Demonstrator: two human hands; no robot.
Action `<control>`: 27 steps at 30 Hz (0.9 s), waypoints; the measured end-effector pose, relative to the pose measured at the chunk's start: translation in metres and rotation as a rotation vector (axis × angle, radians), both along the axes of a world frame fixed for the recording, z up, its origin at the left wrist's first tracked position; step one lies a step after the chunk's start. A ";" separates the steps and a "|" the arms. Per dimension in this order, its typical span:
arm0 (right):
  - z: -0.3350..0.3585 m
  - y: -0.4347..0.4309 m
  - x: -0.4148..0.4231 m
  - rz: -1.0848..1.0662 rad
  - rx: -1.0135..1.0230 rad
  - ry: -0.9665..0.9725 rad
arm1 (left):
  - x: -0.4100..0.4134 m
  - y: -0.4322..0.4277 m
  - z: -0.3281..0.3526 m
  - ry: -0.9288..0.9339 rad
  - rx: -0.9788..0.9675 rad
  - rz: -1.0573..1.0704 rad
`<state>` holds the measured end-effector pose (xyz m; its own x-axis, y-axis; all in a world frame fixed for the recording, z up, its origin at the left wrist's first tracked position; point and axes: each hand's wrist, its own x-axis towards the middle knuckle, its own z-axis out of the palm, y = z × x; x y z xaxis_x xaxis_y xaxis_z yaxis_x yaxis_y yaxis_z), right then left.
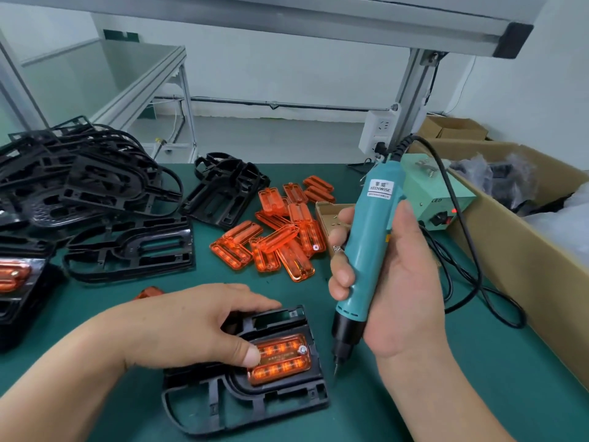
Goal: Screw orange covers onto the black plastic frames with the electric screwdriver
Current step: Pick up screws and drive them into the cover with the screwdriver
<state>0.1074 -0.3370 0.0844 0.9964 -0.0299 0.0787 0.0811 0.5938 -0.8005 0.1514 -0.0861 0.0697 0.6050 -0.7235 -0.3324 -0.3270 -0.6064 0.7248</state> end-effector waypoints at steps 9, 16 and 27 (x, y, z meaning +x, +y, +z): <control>0.004 0.001 -0.002 -0.044 0.009 -0.061 | -0.003 -0.001 0.003 -0.021 -0.025 -0.009; 0.008 0.010 -0.010 -0.258 -0.113 -0.179 | -0.001 0.001 -0.001 -0.008 -0.082 -0.049; 0.007 0.017 -0.013 -0.218 -0.125 -0.238 | 0.002 0.002 -0.006 0.008 -0.116 -0.101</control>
<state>0.0946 -0.3195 0.0918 0.9210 -0.2155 0.3244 0.3882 0.4401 -0.8097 0.1538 -0.0843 0.0640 0.5248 -0.8144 -0.2476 -0.3758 -0.4827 0.7911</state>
